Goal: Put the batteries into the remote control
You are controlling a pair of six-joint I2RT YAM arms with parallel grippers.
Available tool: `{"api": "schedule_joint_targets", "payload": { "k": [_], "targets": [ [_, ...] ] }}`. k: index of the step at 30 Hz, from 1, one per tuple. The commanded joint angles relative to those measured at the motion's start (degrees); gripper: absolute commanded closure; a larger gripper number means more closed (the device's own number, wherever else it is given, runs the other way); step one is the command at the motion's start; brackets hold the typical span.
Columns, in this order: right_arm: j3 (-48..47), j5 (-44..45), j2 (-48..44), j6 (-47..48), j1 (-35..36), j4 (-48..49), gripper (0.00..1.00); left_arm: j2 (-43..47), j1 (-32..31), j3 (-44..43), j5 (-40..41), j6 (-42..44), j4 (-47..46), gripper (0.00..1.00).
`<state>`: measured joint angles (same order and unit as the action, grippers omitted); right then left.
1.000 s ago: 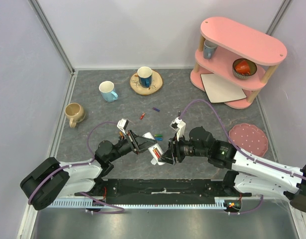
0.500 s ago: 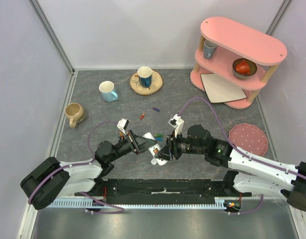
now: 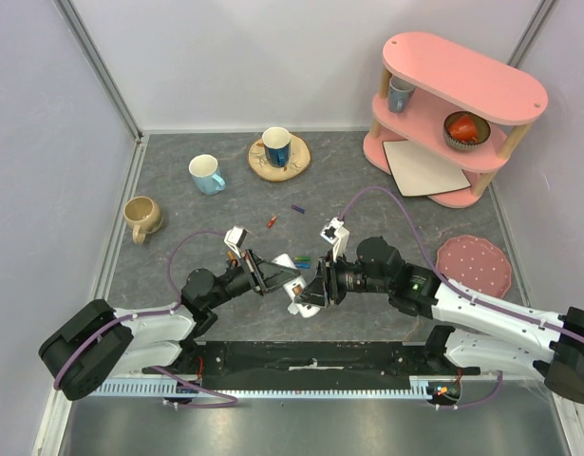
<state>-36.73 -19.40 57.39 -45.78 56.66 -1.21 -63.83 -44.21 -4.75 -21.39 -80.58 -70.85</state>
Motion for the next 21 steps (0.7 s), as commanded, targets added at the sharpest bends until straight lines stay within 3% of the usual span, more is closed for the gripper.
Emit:
{"api": "schedule_joint_targets", "payload": {
  "k": [1,11,21],
  "targets": [
    [0.43,2.09,2.11,0.34,-0.85,5.43,0.57,0.38,-1.59,-2.98,-6.91,-0.20,-11.42,0.98],
    [0.78,0.94,4.22,-1.50,-0.85,7.71,0.55,-0.15,-2.20,-3.68,-4.90,0.07,-10.72,0.98],
    [0.61,0.59,5.90,-2.74,-0.85,8.68,0.51,4.06,-3.52,-4.03,-0.06,2.79,-1.31,0.98]
  ]
}}
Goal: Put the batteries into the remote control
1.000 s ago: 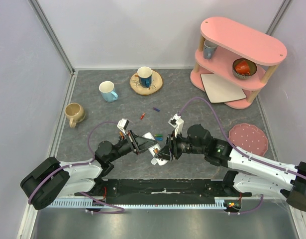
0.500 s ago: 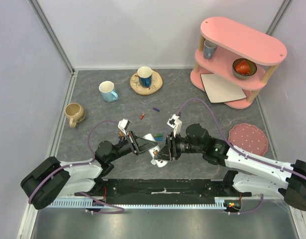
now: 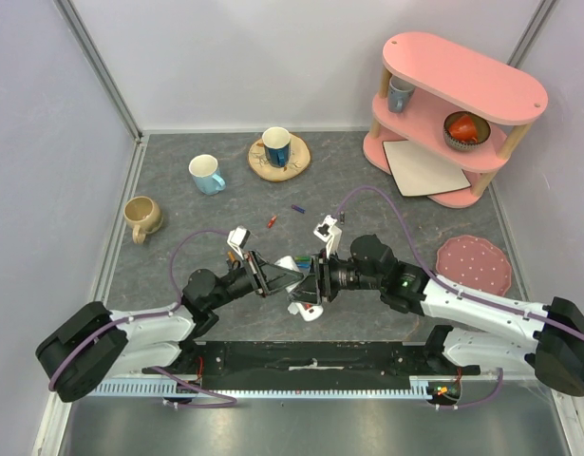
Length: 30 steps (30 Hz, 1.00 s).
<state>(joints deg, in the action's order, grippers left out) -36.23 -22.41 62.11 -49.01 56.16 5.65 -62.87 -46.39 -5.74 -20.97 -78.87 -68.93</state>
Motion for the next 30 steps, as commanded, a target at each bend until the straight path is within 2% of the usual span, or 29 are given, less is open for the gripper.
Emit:
{"api": "schedule_joint_targets", "payload": {
  "k": [1,15,30],
  "targets": [
    [-0.07,3.61,1.26,0.50,-0.35,1.82,0.50,3.37,-1.33,-2.88,-0.39,1.17,-2.71,0.98],
    [-4.11,3.34,-1.46,3.49,-0.35,-5.38,0.36,6.80,-1.33,-0.94,5.50,1.70,8.54,0.98],
    [-5.61,4.57,-4.71,4.19,-0.53,-8.11,0.33,6.53,-1.25,-1.03,6.47,2.41,11.27,0.98]
  ]
}}
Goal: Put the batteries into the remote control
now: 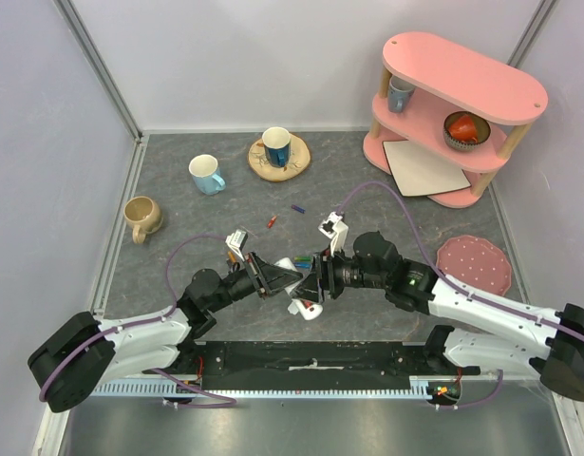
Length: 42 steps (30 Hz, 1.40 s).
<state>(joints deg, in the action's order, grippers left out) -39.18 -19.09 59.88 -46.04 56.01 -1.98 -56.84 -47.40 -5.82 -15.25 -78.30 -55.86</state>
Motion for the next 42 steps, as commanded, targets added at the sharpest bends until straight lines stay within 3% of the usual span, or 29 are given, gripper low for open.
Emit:
{"api": "schedule_joint_targets", "payload": {
  "k": [1,16,26,42],
  "targets": [
    [-2.40,1.42,-2.92,1.22,-0.55,-0.48,0.33,0.59,-0.24,-0.94,0.66,1.84,-1.89,0.98],
    [2.88,-1.38,-6.26,-0.98,-3.36,1.45,0.38,-0.64,-0.24,-0.15,-1.71,1.22,-11.46,0.98],
    [7.44,-7.10,-6.70,-5.81,-5.20,10.58,0.39,-1.70,-0.24,0.29,-2.25,1.05,-14.01,0.98],
    [9.91,-10.70,-6.44,-8.71,-6.00,14.63,0.40,-0.82,-0.24,0.90,-0.49,1.22,-15.77,0.98]
  ]
}}
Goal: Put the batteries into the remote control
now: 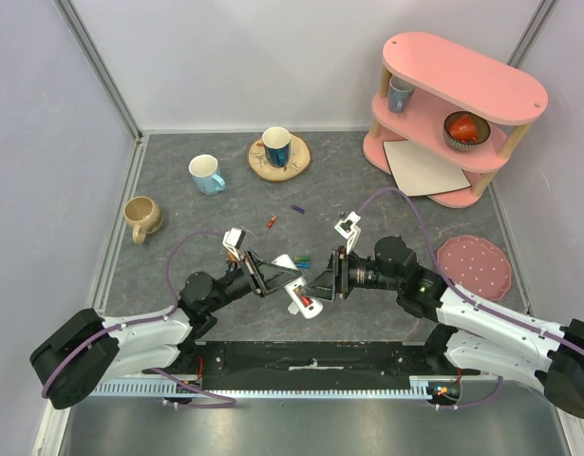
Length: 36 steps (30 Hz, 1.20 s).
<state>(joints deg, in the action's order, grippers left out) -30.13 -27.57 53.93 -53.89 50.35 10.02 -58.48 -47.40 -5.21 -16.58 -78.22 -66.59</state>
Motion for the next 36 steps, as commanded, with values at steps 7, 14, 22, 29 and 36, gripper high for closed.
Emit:
{"api": "schedule_joint_targets", "payload": {
  "k": [7,14,22,29,36],
  "targets": [
    [2.09,-2.13,0.38,-1.83,-0.42,4.21,0.43,1.70,-0.24,0.03,0.93,1.22,-5.31,0.98],
    [2.62,-2.40,2.58,-3.15,-0.42,6.76,0.49,1.88,-0.24,-0.94,0.85,1.22,-5.31,0.98],
    [2.09,-2.40,3.72,-3.15,-0.43,5.80,0.54,2.40,-0.24,-1.38,1.02,1.31,-5.66,0.98],
    [2.62,-1.26,4.16,-3.85,-0.34,5.71,0.63,3.37,-0.24,-1.38,1.99,1.22,-5.66,0.98],
    [2.45,-0.11,5.48,-5.00,-0.42,5.27,0.73,3.20,-0.33,-1.38,2.25,1.22,-5.57,0.98]
  ]
}}
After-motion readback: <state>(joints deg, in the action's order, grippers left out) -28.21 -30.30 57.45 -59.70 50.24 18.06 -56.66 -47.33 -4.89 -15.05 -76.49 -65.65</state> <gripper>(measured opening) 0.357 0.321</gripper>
